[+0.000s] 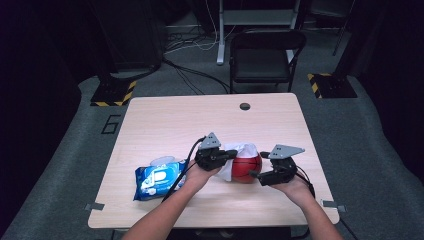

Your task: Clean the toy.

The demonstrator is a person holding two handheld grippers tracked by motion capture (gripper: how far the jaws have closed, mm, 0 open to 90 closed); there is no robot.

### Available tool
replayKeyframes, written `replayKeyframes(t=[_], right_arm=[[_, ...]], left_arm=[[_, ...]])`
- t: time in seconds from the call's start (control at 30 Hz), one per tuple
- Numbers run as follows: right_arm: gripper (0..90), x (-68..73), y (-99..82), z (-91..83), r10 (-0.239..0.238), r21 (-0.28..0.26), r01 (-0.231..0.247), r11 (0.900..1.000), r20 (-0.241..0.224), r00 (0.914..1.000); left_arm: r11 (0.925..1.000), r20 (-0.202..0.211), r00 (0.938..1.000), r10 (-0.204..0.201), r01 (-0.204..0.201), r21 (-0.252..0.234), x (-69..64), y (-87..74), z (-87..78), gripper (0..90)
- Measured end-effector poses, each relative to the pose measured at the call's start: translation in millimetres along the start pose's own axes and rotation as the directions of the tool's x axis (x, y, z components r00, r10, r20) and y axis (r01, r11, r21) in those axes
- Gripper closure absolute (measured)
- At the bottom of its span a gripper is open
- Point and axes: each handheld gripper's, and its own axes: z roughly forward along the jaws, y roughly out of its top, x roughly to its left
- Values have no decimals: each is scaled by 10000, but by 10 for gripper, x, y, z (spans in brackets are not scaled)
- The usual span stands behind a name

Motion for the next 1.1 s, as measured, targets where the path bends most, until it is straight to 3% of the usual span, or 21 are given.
replayKeyframes(t=[0.1, 0.17, 0.23, 0.4, 0.53, 0.7, 0.87, 0.93, 1.07, 1.1], right_arm=[[152, -22, -85, 86, 54, 284, -56, 9996, 46, 10000], [154, -26, -79, 126, 24, 334, -35, 9994, 333, 9994], [159, -74, -54, 147, 173, 333, -181, 9993, 256, 9995], [180, -209, 15, 218, 934, -44, -934, 9956, -41, 9956], [194, -285, 115, 292, 1237, -189, -1240, 9921, -130, 9922], [198, -400, 246, 375, 1519, -345, -1519, 9878, -14, 9884], [230, -434, 288, 276, 1060, -376, -1051, 9937, 216, 9941], [238, -440, 239, 238, 821, -30, -821, 9966, 313, 9961], [241, -442, 167, 327, 733, 381, -746, 9965, 343, 9967], [234, -433, 168, 364, 811, 385, -823, 9959, 334, 9961]], left_arm=[[10000, 57, 10000, 18, -18, 57, 20, 24, 21, 883], [10000, 54, 10000, -41, 41, 64, 30, 33, 31, 883], [10000, 24, 10000, -70, 70, 62, 54, 31, 28, 883], [9998, -68, 10000, -25, 26, 211, 90, 29, 3, 883], [9997, 16, 10000, -22, 22, 248, 96, 27, 11, 883], [9994, -161, 9999, -27, 32, 335, 124, 17, 24, 883], [9992, -531, 9982, -273, 288, 273, 217, 24, 2, 884], [9990, -685, 9972, -288, 311, 328, 253, 27, -17, 884], [9990, -774, 9967, -243, 271, 353, 259, 25, -27, 883], [9989, -1038, 9946, -71, 117, 443, 236, 23, -29, 883]])
